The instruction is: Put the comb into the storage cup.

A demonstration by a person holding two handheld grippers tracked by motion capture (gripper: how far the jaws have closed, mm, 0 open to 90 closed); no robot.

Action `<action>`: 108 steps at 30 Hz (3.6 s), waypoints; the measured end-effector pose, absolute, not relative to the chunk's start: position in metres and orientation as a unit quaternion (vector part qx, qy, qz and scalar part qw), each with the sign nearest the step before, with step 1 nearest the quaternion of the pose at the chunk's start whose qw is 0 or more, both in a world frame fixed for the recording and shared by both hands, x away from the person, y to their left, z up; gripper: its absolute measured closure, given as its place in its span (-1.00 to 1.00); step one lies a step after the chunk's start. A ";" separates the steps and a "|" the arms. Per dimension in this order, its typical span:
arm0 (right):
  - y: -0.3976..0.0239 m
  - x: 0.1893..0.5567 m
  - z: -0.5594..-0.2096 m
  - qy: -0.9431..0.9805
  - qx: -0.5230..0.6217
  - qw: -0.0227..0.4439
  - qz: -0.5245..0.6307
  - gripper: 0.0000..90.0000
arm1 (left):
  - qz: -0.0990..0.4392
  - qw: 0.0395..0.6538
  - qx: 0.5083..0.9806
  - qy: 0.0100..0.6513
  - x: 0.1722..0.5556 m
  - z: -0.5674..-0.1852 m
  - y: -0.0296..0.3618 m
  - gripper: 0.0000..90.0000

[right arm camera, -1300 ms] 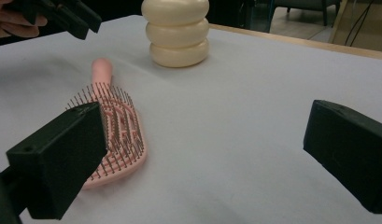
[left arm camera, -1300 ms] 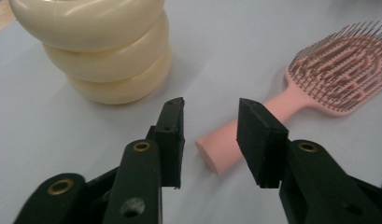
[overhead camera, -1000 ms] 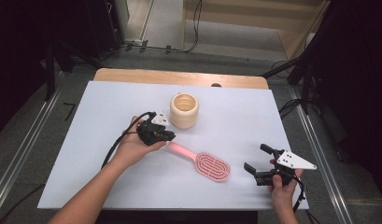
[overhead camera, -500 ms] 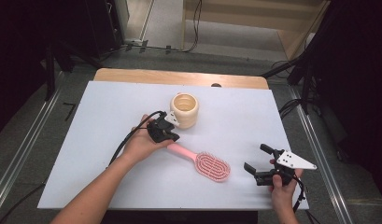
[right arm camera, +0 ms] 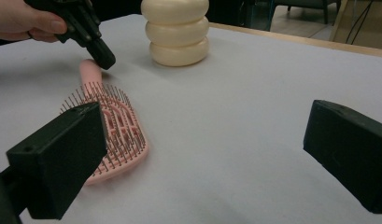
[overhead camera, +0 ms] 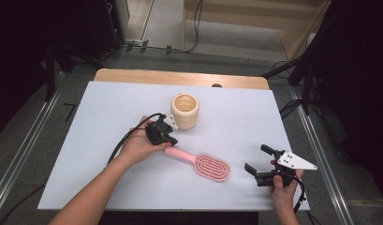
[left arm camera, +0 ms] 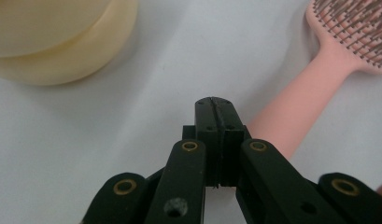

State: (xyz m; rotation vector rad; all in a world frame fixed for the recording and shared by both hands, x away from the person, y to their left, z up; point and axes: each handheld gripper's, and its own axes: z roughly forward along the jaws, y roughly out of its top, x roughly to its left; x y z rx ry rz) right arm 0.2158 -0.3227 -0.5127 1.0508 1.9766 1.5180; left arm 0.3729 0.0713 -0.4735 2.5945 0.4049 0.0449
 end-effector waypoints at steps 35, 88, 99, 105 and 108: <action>-0.322 0.217 -0.513 0.717 0.379 0.216 0.544 -1.00 | 0.036 0.261 0.957 0.122 0.340 -0.455 0.076 -0.62; -0.321 0.218 -0.513 0.718 0.379 0.216 0.542 -1.00 | 0.001 0.170 0.985 0.032 0.313 -0.479 0.017 0.43; -0.321 0.218 -0.513 0.719 0.380 0.216 0.541 -1.00 | 0.007 0.161 0.987 0.005 0.310 -0.478 0.015 0.55; -0.322 0.218 -0.513 0.717 0.380 0.216 0.543 -1.00 | -0.003 0.184 0.983 0.024 0.312 -0.479 0.020 0.56; -0.322 0.218 -0.513 0.718 0.379 0.217 0.542 -1.00 | -0.003 0.195 0.980 0.026 0.312 -0.478 0.021 0.56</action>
